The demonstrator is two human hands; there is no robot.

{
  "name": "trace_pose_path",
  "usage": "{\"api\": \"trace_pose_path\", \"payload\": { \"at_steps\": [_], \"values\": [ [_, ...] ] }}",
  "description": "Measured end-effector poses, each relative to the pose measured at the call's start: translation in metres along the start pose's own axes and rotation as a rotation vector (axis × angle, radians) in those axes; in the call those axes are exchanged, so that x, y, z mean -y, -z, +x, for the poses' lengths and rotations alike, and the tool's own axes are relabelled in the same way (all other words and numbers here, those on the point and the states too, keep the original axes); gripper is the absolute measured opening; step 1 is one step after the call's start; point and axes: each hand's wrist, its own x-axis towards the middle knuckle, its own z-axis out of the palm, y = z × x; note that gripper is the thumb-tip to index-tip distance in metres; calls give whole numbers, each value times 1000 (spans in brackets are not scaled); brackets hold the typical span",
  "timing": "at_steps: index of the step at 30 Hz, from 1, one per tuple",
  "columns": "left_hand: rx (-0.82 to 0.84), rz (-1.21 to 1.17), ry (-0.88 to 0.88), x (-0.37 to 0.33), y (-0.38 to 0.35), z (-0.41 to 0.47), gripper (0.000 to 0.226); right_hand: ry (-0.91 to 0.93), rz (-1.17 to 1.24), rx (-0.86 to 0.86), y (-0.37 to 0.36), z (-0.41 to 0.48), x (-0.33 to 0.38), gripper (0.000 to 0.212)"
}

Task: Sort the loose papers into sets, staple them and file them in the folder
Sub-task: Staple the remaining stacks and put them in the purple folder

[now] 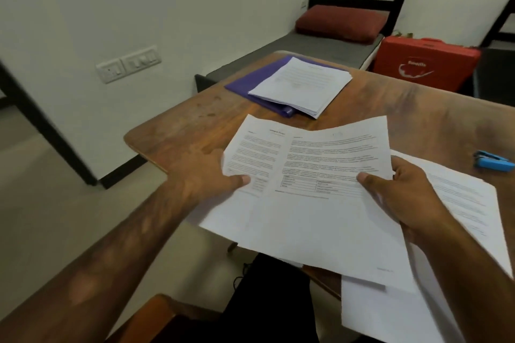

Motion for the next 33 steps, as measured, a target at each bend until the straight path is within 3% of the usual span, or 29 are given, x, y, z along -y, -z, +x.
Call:
{"api": "trace_pose_path", "payload": {
  "at_steps": [5,9,11,15,22,27,33],
  "values": [
    [-66,-157,23,0,-6,-3,81,16,-106,5,-24,-3,0,32],
    [70,-541,164,-5,13,-5,42,47,-120,-5,-30,-9,-1,33],
    [121,-547,183,-7,20,-2,30,35,-110,-18,-33,-10,-3,34],
    [136,-595,177,-2,23,4,31,22,-106,-39,-35,-10,-2,34],
    [-150,-994,99,39,54,11,40,54,-139,-99,-38,8,4,32],
    [-275,-1191,153,73,71,7,30,5,-143,-161,-38,30,6,31],
    [-118,-1382,106,74,75,5,28,35,-120,-94,-54,35,12,31]
  ]
}}
